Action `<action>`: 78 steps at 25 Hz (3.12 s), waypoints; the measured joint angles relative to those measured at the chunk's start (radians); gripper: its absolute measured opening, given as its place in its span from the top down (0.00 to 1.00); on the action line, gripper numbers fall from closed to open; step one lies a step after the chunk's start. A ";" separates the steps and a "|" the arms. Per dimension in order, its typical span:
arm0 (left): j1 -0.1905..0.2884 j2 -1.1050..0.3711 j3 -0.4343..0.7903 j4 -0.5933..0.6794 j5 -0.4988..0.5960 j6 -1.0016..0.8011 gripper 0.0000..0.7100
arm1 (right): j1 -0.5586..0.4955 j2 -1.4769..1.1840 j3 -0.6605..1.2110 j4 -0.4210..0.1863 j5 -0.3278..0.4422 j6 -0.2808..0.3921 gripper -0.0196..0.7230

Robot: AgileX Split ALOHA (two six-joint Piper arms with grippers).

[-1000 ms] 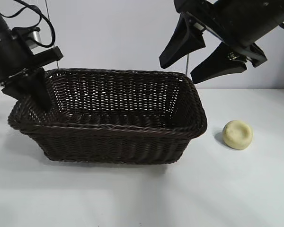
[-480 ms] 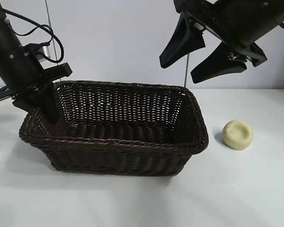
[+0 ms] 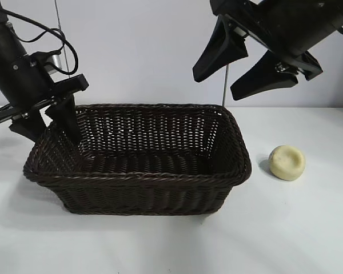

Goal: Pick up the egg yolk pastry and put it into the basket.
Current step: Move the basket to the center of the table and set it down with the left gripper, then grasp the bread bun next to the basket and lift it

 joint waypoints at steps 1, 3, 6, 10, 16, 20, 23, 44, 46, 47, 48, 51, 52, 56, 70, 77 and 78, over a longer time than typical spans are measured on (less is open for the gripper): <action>0.000 -0.001 0.000 0.002 0.003 0.001 0.32 | 0.000 0.000 0.000 0.000 0.000 0.000 0.31; 0.000 -0.013 0.000 0.017 0.018 0.001 0.29 | 0.000 0.000 0.000 0.000 0.000 0.000 0.31; 0.000 -0.052 -0.009 0.045 0.054 0.000 0.28 | 0.000 0.000 0.000 0.000 0.000 0.002 0.31; 0.000 -0.130 -0.029 0.066 0.086 -0.001 0.27 | 0.000 0.000 0.000 0.000 0.000 0.003 0.31; 0.000 -0.187 -0.101 0.110 0.136 -0.032 0.27 | 0.000 0.000 0.000 0.000 0.000 0.003 0.31; 0.002 -0.187 -0.109 0.265 0.151 -0.098 0.27 | 0.000 0.000 0.000 0.000 0.000 0.004 0.31; 0.018 -0.187 -0.109 0.382 0.153 -0.162 0.27 | 0.000 0.000 0.000 0.000 0.000 0.004 0.31; 0.140 -0.304 -0.037 0.517 0.195 -0.197 0.27 | 0.000 0.000 0.000 0.000 0.005 0.004 0.31; 0.140 -0.369 0.024 0.517 0.195 -0.197 0.27 | 0.000 0.000 0.000 0.000 0.005 0.004 0.31; 0.140 -0.403 0.062 0.517 0.195 -0.197 0.27 | 0.000 0.000 0.000 0.000 0.005 0.004 0.31; 0.140 -0.445 0.104 0.517 0.196 -0.197 0.27 | 0.000 0.000 0.000 0.000 0.005 0.004 0.31; 0.140 -0.584 0.230 0.517 0.197 -0.197 0.27 | 0.000 0.000 0.000 0.000 0.005 0.004 0.31; 0.140 -0.625 0.267 0.516 0.196 -0.198 0.28 | 0.000 0.000 0.000 0.000 0.005 0.004 0.31; 0.140 -0.826 0.456 0.515 0.162 -0.199 0.28 | 0.000 0.000 0.000 0.000 0.005 0.004 0.31; 0.140 -1.501 0.941 0.501 0.018 -0.201 0.28 | 0.000 0.000 0.000 0.000 0.017 0.004 0.31; 0.140 -1.648 0.943 0.488 0.094 -0.203 0.28 | 0.000 0.000 0.000 0.000 0.022 0.004 0.31; 0.140 -1.659 0.947 0.488 0.102 -0.203 0.28 | 0.000 0.000 0.000 -0.001 0.022 0.005 0.31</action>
